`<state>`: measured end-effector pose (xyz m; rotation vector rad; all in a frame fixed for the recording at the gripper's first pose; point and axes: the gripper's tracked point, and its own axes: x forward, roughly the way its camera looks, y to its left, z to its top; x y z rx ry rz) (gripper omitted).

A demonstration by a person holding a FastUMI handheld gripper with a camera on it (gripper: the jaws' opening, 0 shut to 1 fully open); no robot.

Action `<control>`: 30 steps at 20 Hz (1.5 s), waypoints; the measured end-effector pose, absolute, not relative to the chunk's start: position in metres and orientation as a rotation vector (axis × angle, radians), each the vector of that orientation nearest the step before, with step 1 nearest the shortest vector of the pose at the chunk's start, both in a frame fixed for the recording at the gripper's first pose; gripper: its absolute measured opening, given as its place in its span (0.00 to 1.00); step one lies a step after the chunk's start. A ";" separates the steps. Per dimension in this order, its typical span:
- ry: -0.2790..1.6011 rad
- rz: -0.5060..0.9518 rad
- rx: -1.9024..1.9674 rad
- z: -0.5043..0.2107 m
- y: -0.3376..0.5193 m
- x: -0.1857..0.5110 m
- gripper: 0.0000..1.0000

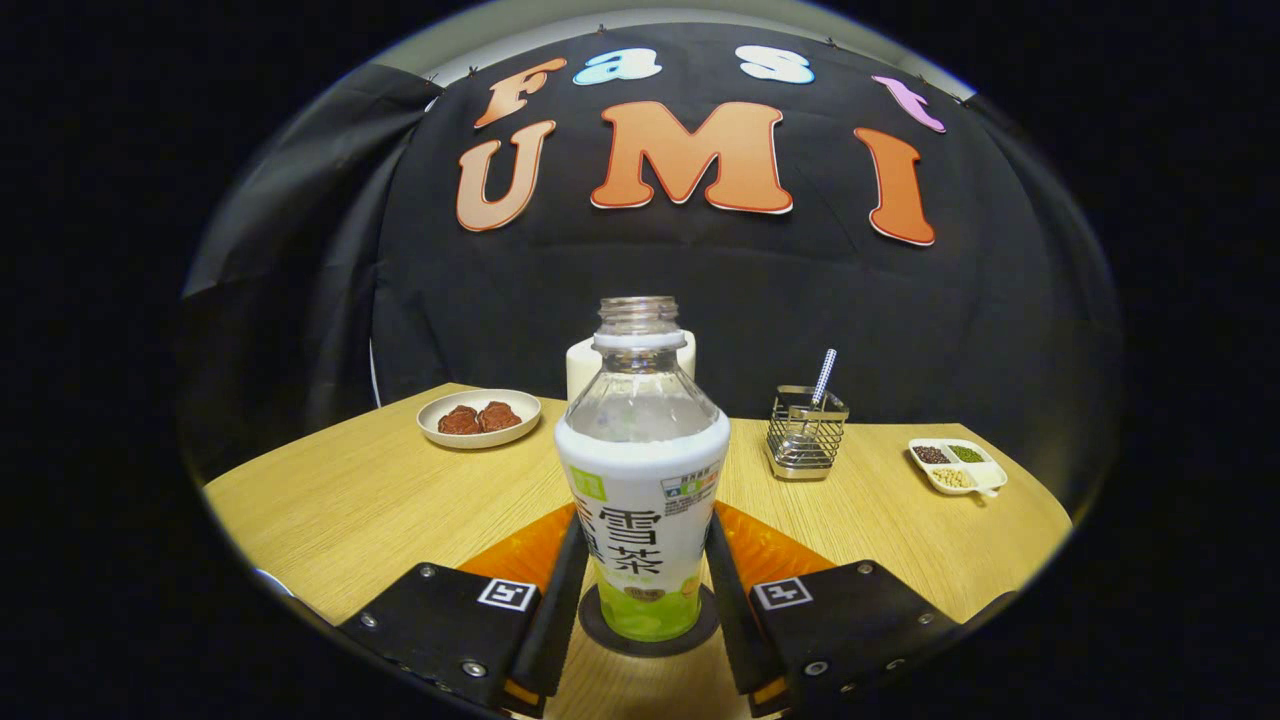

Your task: Take the bottle from table, then pour the juice into the cup, finally place the bottle on the coaster

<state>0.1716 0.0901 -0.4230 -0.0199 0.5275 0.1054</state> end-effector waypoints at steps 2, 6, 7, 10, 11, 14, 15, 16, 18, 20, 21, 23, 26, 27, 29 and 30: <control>0.537 0.114 -0.003 -0.421 0.090 0.169 0.66; 0.531 0.142 0.011 -0.410 0.097 0.162 0.72; 0.524 0.148 0.006 -0.406 0.098 0.161 0.74; 0.499 0.146 -0.007 -0.393 0.098 0.158 0.83; 0.491 0.143 -0.007 -0.389 0.097 0.158 0.86; 0.483 0.121 -0.008 -0.380 0.089 0.155 0.91; 0.481 0.114 -0.013 -0.378 0.085 0.153 0.92; 0.477 0.109 -0.018 -0.375 0.083 0.152 0.93; 0.465 0.101 -0.020 -0.367 0.079 0.150 0.95; 0.445 0.093 -0.018 -0.356 0.075 0.148 0.95; 0.436 0.093 -0.017 -0.351 0.074 0.147 0.95; 0.429 0.098 -0.011 -0.342 0.072 0.140 0.95; 0.380 0.103 -0.023 -0.314 0.069 0.129 0.95; 0.361 0.096 -0.041 -0.300 0.066 0.124 0.95; 0.315 0.100 -0.072 -0.270 0.065 0.114 0.95; 0.298 0.097 -0.076 -0.256 0.062 0.109 0.95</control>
